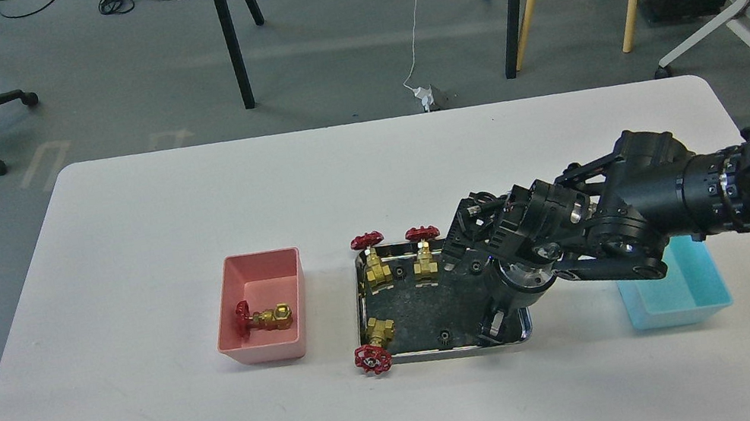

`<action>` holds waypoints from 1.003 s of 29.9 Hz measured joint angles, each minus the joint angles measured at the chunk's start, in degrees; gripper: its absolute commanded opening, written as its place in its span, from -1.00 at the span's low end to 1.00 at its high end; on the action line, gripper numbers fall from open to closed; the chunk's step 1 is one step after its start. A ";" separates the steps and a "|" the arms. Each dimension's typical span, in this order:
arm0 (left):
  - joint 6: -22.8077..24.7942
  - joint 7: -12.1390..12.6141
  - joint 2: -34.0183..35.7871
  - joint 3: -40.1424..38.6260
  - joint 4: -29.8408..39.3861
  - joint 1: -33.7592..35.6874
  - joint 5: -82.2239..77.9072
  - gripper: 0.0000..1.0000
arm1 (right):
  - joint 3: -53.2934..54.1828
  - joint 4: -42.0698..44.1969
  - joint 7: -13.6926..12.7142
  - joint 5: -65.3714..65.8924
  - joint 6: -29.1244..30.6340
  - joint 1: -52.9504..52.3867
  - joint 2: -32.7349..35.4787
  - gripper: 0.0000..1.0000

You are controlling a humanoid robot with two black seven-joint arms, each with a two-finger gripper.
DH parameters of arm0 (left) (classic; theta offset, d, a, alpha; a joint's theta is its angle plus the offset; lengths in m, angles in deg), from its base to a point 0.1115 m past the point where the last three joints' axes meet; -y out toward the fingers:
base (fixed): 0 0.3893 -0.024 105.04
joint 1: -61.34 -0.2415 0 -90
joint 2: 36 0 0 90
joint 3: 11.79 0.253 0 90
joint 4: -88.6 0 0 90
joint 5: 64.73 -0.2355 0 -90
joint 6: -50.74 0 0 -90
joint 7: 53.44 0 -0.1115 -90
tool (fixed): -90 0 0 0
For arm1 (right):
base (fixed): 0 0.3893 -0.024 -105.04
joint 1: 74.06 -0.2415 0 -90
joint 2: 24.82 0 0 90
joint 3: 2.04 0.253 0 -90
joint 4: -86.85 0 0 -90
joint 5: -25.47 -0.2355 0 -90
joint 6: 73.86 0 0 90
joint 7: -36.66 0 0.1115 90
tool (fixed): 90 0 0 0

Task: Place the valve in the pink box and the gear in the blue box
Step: 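Close the right hand on the small black gear on the tray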

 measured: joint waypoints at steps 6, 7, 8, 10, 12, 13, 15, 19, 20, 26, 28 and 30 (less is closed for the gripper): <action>0.00 0.00 -0.05 0.01 0.00 0.00 0.00 0.98 | -0.10 0.00 -0.07 0.07 0.00 -0.13 0.00 -0.27; 0.00 0.00 -0.05 0.01 0.00 0.00 0.00 0.98 | -0.09 0.00 -0.08 0.07 0.00 -0.17 0.00 -0.29; 0.00 0.00 -0.05 0.01 0.00 0.00 0.00 0.98 | -0.10 0.00 -0.14 0.07 0.00 -0.21 0.00 -0.29; 0.00 0.00 -0.05 0.02 0.00 0.00 0.00 0.98 | -0.14 0.00 -0.32 0.11 0.00 -0.42 0.00 -0.33; 0.00 0.00 -0.05 0.08 0.00 0.00 0.00 0.98 | -0.17 -0.03 -0.37 0.11 0.00 -0.63 0.00 -0.38; 0.00 0.00 -0.05 0.09 0.00 0.00 0.00 0.98 | -0.19 -0.05 -0.38 0.11 0.00 -0.70 0.00 -0.40; 0.00 0.00 -0.02 0.09 -0.01 0.00 0.00 0.98 | -0.19 -0.07 -0.43 0.09 0.00 -0.83 0.00 -0.44; 0.00 0.00 0.02 0.10 -0.05 0.00 0.00 0.98 | -0.19 -0.15 -0.52 0.03 0.00 -0.98 0.00 -0.51; 0.00 0.00 0.02 0.10 -0.06 0.00 0.00 0.98 | -0.19 -0.16 -0.53 0.03 0.00 -1.01 0.00 -0.52; 0.00 -0.03 0.03 0.17 -0.09 0.00 0.00 0.98 | -0.19 -0.17 -0.69 0.04 0.00 -1.03 0.00 -0.65; 0.00 -0.07 0.06 0.18 -0.09 0.00 0.00 0.98 | -0.19 -0.17 -0.72 0.07 0.00 -1.08 0.00 -0.71; 0.00 -0.08 0.08 0.18 -0.09 0.00 0.00 0.98 | -0.19 -0.17 -0.72 0.08 0.00 -1.22 0.00 -0.73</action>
